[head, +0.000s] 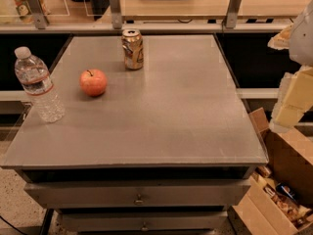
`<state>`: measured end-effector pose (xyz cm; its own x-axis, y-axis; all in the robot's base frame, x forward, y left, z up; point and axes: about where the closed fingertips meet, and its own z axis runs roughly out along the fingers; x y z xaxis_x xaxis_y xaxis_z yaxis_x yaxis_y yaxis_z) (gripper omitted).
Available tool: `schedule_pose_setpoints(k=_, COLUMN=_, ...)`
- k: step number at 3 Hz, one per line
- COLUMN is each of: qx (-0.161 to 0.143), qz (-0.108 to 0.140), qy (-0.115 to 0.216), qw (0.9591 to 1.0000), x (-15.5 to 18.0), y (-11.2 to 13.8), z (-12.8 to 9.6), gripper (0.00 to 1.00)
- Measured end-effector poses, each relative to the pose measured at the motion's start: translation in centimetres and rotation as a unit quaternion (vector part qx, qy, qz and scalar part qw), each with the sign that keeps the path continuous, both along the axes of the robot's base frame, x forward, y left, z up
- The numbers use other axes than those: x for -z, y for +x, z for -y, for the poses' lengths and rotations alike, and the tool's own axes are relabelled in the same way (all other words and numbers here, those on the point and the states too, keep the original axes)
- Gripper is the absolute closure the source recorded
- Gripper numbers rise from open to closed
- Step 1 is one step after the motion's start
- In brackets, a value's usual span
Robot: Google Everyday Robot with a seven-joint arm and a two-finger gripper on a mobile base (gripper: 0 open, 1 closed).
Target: Knock water bottle over
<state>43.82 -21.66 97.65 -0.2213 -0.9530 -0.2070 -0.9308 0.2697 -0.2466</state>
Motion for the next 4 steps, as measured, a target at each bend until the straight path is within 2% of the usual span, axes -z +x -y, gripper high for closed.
schedule_pose_setpoints(k=1, qx=0.000, qz=0.000, qy=0.000, qw=1.0000, x=0.0, y=0.0, z=0.0, gripper=0.00)
schedule_pose_setpoints(k=2, qx=0.001, qz=-0.004, qy=0.032, qw=0.9995, x=0.2, y=0.3, z=-0.1, gripper=0.00)
schedule_pose_setpoints(k=3, qx=0.032, qz=-0.020, qy=0.122, qw=0.9918, x=2.9, y=1.1, z=-0.8, gripper=0.00)
schedule_pose_setpoints(k=4, qx=0.044, qz=-0.019, qy=0.227, qw=0.9727, x=5.0, y=2.5, z=-5.8, gripper=0.00)
